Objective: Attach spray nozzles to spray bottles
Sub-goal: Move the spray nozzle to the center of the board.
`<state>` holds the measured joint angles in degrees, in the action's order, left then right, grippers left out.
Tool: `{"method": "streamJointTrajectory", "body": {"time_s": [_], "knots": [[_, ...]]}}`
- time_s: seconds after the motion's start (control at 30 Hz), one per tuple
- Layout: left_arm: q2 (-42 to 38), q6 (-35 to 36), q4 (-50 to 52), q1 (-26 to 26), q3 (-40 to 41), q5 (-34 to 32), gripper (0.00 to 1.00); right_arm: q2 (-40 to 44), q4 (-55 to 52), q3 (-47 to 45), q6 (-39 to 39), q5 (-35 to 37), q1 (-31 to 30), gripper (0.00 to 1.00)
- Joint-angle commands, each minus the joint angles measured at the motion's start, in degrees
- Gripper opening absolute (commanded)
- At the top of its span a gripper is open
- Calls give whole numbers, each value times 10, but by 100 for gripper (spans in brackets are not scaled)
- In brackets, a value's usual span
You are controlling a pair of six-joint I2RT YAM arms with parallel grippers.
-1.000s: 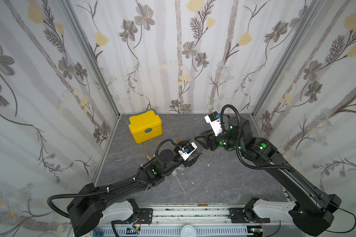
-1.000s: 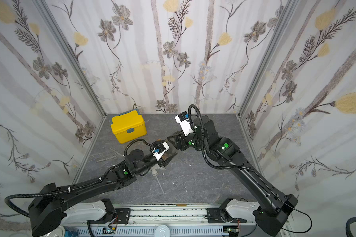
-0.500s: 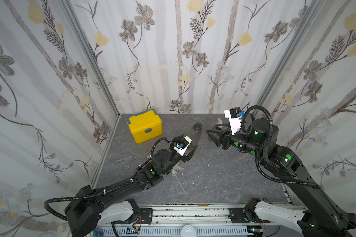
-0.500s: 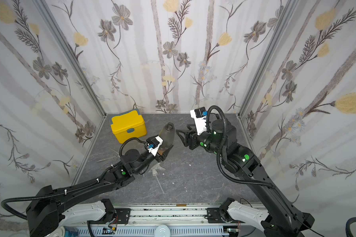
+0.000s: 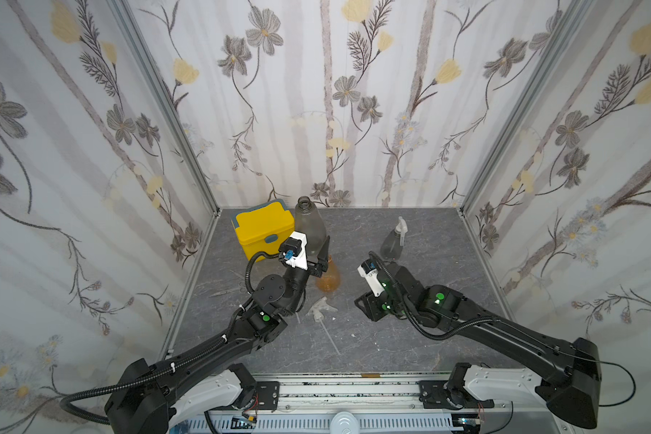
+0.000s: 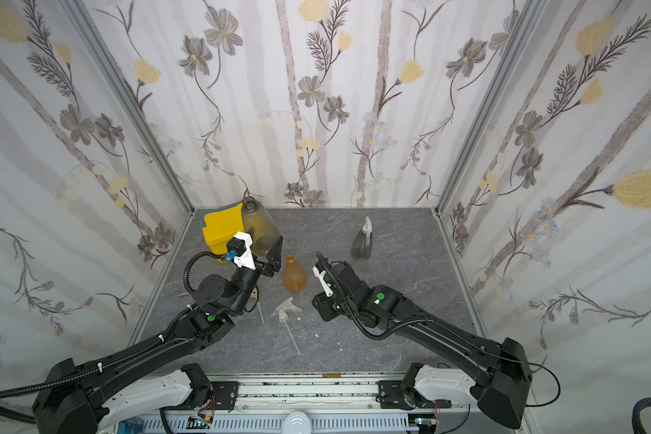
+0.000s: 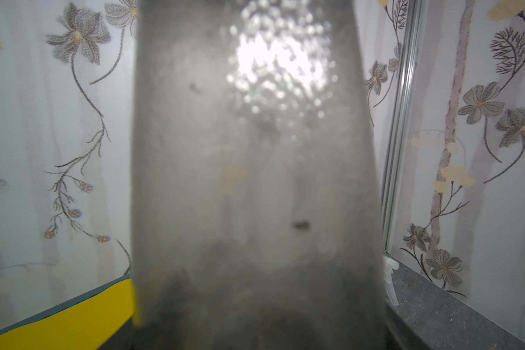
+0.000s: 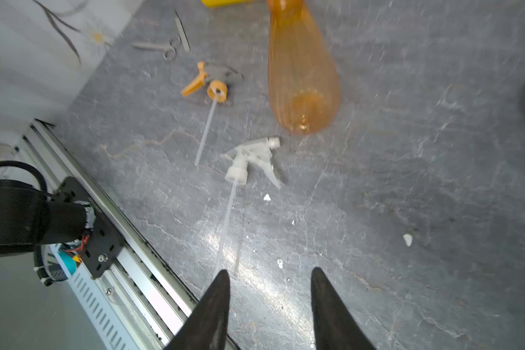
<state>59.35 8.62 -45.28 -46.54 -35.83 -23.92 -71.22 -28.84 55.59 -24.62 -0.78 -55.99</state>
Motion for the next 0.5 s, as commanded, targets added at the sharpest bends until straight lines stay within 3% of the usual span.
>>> {"method": "streamJointTrajectory", "body": {"time_s": [0.0, 0.23, 0.47], "knots": [[-5, -13, -29, 1, 1, -17, 69, -56, 56, -2, -41, -44, -33, 48], [-6, -12, -26, 2, 0, -12, 69, -174, 91, 1, -53, -57, -83, 51], [-2, -13, -23, 2, -1, -3, 69, -257, 114, 25, -29, -87, -88, 45]]}}
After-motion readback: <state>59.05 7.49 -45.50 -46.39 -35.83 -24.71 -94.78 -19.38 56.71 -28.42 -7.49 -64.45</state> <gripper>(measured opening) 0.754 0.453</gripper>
